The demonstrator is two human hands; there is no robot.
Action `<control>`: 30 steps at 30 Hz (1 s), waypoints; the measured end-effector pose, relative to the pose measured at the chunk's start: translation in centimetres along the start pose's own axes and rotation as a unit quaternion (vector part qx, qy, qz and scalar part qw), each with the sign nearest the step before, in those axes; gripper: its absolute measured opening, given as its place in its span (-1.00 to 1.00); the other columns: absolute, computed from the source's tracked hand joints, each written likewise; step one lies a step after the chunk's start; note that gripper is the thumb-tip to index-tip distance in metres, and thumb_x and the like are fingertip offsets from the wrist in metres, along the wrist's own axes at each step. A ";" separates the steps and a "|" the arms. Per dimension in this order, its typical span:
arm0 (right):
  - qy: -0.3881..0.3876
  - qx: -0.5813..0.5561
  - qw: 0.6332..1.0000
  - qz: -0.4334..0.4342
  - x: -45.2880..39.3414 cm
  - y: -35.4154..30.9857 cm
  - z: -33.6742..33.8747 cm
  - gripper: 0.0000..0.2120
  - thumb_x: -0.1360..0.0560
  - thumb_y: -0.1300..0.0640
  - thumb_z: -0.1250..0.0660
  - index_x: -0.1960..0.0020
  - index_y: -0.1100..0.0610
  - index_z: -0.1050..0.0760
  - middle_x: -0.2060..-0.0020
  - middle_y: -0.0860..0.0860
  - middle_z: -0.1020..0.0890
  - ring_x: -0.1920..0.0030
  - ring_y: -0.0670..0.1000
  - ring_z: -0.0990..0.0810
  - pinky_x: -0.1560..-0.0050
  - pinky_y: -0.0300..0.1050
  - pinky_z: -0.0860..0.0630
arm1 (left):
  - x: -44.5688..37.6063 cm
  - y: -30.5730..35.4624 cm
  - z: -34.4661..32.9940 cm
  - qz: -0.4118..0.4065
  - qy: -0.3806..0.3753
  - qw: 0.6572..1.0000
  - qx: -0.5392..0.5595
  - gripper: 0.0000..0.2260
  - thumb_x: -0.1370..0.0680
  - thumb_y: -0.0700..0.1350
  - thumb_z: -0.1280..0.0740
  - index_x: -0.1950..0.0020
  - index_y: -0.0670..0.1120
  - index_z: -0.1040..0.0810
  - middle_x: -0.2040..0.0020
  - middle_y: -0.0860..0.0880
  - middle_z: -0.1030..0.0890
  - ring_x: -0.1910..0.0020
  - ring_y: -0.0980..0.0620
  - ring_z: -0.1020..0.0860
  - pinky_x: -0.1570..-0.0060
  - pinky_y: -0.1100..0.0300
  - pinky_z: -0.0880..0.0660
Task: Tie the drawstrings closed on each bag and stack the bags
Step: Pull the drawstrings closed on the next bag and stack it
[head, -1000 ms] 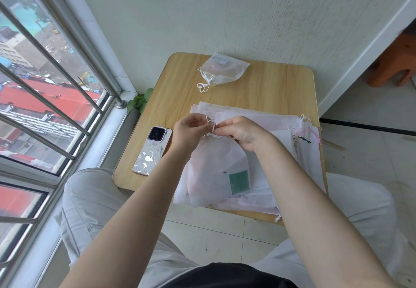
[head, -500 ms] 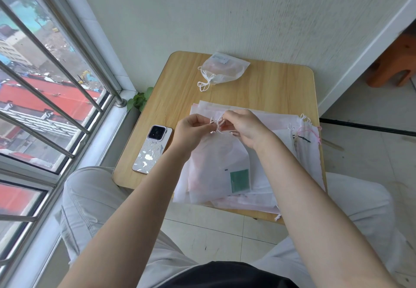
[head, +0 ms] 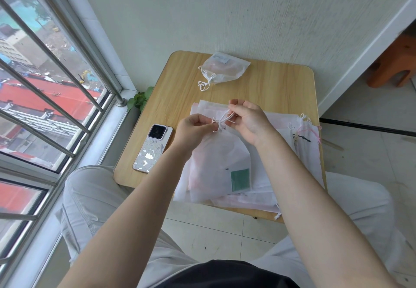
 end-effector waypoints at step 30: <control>-0.012 0.155 0.987 0.047 0.9 -0.7 -0.2 -0.58 -0.56 0.14 -0.36 0.33 0.03 -0.17 0.52 -0.03 -0.32 0.49 -0.02 -0.33 0.34 -0.25 -0.37 | -0.7 -0.5 1.4 0.073 0.077 0.987 -0.122 -0.92 -0.53 -0.17 -0.37 0.10 -0.16 -0.54 0.25 -0.02 -0.67 0.46 0.16 -0.62 0.41 0.30 -0.47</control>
Point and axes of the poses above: each hand's wrist, its own x-axis away from the middle knuckle, its own z-axis out of the back of the hand, y = z × x, the point moved 1 cm from there along -x, towards the middle knuckle
